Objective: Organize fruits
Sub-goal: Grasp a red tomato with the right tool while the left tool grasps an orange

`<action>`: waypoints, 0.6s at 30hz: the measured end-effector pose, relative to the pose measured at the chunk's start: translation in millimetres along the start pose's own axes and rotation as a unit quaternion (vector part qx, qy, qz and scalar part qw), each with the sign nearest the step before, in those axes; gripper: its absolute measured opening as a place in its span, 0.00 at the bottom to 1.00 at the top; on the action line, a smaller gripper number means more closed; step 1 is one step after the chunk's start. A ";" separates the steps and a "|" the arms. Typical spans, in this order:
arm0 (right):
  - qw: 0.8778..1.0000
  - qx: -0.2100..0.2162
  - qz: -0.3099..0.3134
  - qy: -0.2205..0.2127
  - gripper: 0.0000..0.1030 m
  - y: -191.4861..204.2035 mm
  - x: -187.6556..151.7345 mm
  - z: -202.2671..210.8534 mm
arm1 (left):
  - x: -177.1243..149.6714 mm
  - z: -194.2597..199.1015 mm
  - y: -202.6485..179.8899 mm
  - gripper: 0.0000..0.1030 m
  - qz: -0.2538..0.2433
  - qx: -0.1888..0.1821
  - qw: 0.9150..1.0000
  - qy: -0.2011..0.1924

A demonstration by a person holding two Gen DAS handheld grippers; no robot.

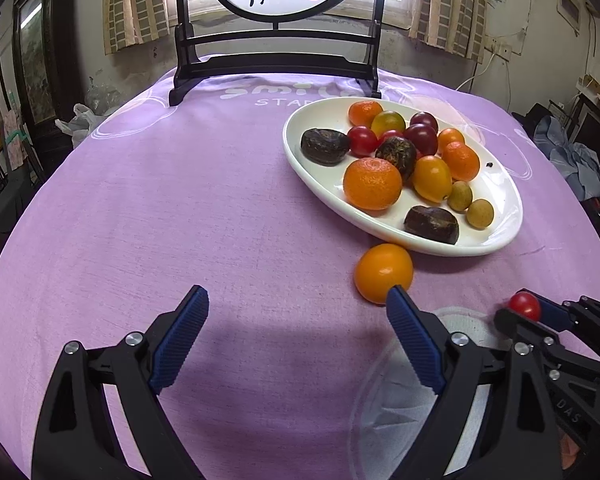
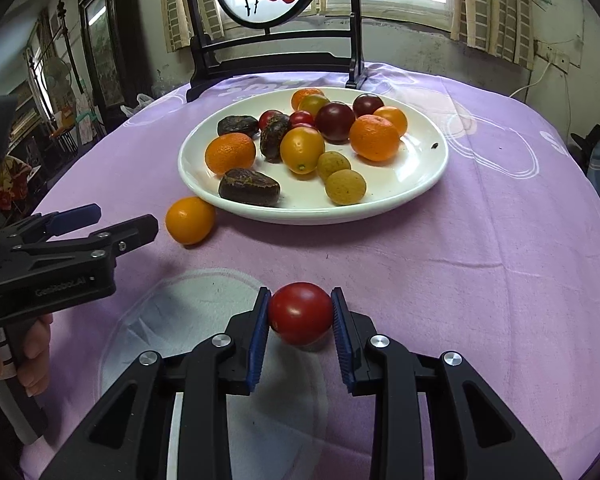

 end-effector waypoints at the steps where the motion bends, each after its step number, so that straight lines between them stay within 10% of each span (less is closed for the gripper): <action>1: 1.000 0.002 0.000 -0.001 0.30 -0.5 -0.5 1.4 | -0.7 0.2 -2.0 0.85 -0.003 0.000 1.000 -0.001; 10: 1.000 0.007 0.000 -0.012 0.30 -2.4 -1.1 10.9 | -7.1 -5.5 -24.4 0.85 -0.053 0.007 0.998 -0.023; 18: 1.000 0.017 -0.002 -0.017 0.30 -3.6 -0.5 17.0 | -0.5 -35.3 -38.7 0.71 -0.046 -0.008 0.998 0.033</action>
Point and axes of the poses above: each gripper's, at about its wrist camera, not at the fingertips, and z roughly against the way its jaws point, y to its left, x to its top, the point moved 3 cm from there along -z, roughly the way its jaws point, and after that the axes turned 5 degrees about -x, right-handed, at the moved point
